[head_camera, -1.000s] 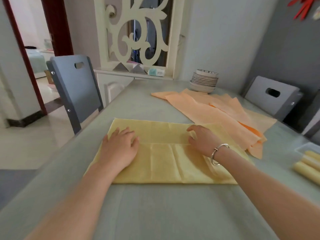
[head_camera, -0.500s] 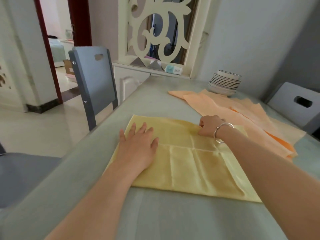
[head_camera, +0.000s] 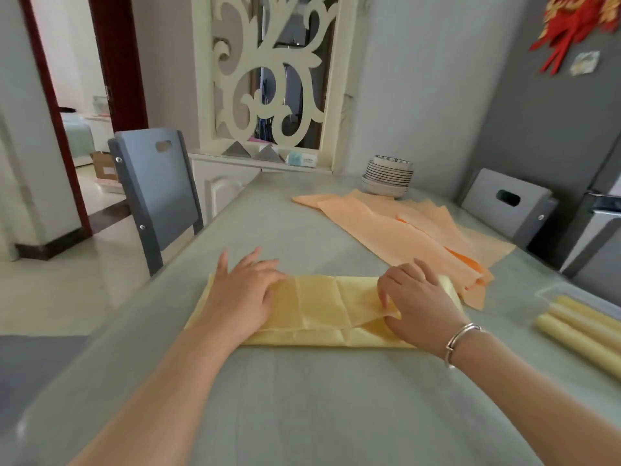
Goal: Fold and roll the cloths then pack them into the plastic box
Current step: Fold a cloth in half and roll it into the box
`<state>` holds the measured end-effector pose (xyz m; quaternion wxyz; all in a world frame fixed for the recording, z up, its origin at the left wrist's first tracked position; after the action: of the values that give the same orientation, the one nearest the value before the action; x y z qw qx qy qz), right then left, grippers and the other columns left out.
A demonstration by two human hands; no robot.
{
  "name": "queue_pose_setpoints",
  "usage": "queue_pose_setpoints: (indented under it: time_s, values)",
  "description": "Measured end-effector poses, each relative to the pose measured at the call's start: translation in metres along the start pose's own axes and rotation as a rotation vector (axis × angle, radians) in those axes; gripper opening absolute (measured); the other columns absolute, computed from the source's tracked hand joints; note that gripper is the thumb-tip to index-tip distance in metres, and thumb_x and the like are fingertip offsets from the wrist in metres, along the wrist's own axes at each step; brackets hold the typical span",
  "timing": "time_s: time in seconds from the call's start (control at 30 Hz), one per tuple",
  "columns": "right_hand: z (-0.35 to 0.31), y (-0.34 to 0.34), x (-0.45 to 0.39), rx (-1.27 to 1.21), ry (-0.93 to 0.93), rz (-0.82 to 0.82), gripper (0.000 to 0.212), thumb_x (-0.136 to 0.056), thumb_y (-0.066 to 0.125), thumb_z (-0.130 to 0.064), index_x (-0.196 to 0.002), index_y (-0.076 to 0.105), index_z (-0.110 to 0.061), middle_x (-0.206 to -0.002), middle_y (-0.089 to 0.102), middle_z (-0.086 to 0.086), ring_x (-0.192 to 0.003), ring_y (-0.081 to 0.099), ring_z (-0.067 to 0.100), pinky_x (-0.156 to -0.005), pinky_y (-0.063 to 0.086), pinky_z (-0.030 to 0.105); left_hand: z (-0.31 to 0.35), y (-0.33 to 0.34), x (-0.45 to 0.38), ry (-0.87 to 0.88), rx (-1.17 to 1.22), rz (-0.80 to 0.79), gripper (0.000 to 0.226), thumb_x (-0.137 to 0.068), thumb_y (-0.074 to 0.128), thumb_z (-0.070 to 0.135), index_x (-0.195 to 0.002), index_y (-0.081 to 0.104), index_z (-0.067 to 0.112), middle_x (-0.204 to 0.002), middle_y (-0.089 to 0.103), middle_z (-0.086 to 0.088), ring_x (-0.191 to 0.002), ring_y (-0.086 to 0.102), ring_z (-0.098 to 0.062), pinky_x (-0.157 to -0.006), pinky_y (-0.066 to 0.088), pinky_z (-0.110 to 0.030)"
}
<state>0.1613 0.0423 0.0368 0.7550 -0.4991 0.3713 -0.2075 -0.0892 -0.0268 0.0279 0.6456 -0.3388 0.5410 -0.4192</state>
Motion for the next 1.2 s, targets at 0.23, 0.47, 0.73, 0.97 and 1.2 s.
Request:
queue_pose_setpoints:
  time_s: [0.23,0.47,0.73,0.97,1.2]
  values:
    - [0.009,-0.001,0.022,-0.194,0.137,0.076,0.010,-0.082,0.058,-0.030,-0.089,0.057,-0.023,-0.093,0.058,-0.008,-0.102,0.051,0.018,-0.096,0.028,0.027,0.027,0.014,0.017,0.168,0.161,-0.131,0.065,-0.074,0.054,0.071,-0.127,0.056,0.034,-0.137,0.050,0.018,-0.130,0.040,-0.002,-0.108,0.027,-0.023]
    - [0.006,-0.015,0.025,-0.277,0.115,0.231,0.008,-0.079,0.063,-0.023,-0.083,0.056,-0.021,-0.084,0.058,-0.008,-0.088,0.053,0.019,-0.088,0.036,0.029,0.040,0.009,0.017,0.260,0.046,-0.034,0.024,-0.080,0.058,0.027,-0.103,0.065,0.031,-0.110,0.065,0.016,-0.104,0.057,-0.010,-0.089,0.043,-0.026]
    - [0.034,-0.006,0.042,-0.121,0.177,0.024,0.018,-0.074,0.057,-0.014,-0.083,0.047,-0.025,-0.087,0.054,-0.007,-0.091,0.052,0.020,-0.086,0.036,0.031,0.013,-0.009,0.026,0.076,0.112,-0.022,0.023,-0.074,0.058,0.008,-0.075,0.054,0.031,-0.085,0.053,0.017,-0.084,0.048,-0.003,-0.065,0.040,-0.024]
    - [0.041,-0.018,0.053,-0.284,0.222,-0.114,0.016,-0.074,0.053,-0.013,-0.082,0.051,-0.026,-0.087,0.050,-0.009,-0.089,0.044,0.014,-0.079,0.038,0.029,-0.002,-0.011,0.035,-0.010,0.119,-0.051,0.031,-0.073,0.053,0.000,-0.067,0.054,0.030,-0.084,0.054,0.017,-0.077,0.048,-0.001,-0.059,0.037,-0.021]
    - [0.040,-0.008,0.059,-0.338,0.231,-0.272,0.022,-0.071,0.051,-0.012,-0.070,0.046,-0.033,-0.081,0.048,-0.013,-0.080,0.046,0.008,-0.067,0.034,0.022,-0.005,-0.006,0.039,-0.076,0.127,-0.104,0.020,-0.067,0.047,0.007,-0.065,0.049,0.026,-0.080,0.053,0.013,-0.076,0.051,-0.007,-0.059,0.043,-0.029]
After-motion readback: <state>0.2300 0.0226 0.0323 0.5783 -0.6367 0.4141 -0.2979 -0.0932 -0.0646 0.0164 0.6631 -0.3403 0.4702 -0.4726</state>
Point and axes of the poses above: each hand's wrist, its own x-axis away from the middle knuckle, its own y-axis out of the palm, z = x × y, the point moved 3 cm from there along -x, towards the middle knuckle
